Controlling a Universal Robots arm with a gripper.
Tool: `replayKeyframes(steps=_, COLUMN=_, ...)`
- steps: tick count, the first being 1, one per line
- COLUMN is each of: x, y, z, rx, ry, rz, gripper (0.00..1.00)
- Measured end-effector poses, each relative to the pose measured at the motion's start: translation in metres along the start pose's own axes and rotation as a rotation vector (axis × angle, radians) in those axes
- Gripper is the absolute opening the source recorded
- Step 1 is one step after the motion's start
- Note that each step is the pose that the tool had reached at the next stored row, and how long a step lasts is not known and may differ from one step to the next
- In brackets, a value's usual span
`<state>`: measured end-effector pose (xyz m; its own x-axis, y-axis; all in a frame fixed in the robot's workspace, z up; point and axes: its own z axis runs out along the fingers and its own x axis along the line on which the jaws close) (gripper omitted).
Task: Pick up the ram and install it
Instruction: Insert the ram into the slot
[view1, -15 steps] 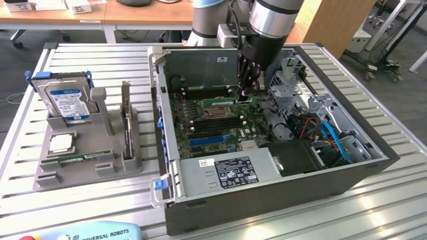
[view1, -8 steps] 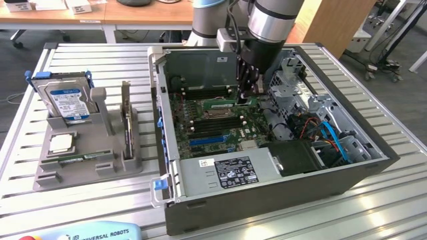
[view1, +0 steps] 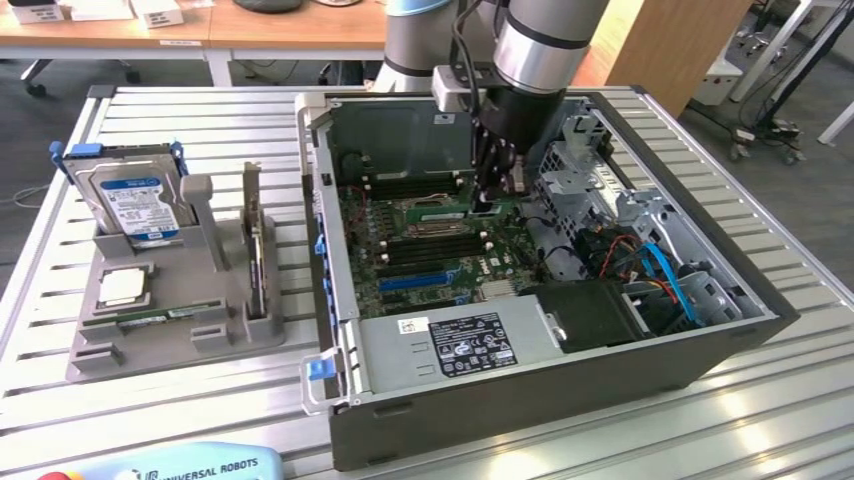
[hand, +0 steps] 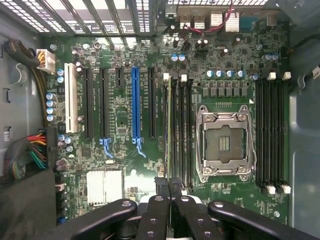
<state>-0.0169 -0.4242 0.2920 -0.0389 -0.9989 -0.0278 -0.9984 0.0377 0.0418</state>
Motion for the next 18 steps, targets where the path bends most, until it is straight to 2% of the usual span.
replayKeyframes(steps=9, x=0.000, y=-0.0004, z=0.0101, rx=-0.0011, ry=-0.0001, rz=0.000, gripper=0.11)
replayKeyframes(steps=15, x=0.000, y=-0.0003, z=0.0109, rx=-0.0012, ry=0.0001, rz=0.000, gripper=0.11)
replayKeyframes(steps=18, x=0.001, y=0.0052, z=0.0124, rx=-0.0011, ry=0.0000, rz=0.000, gripper=0.11)
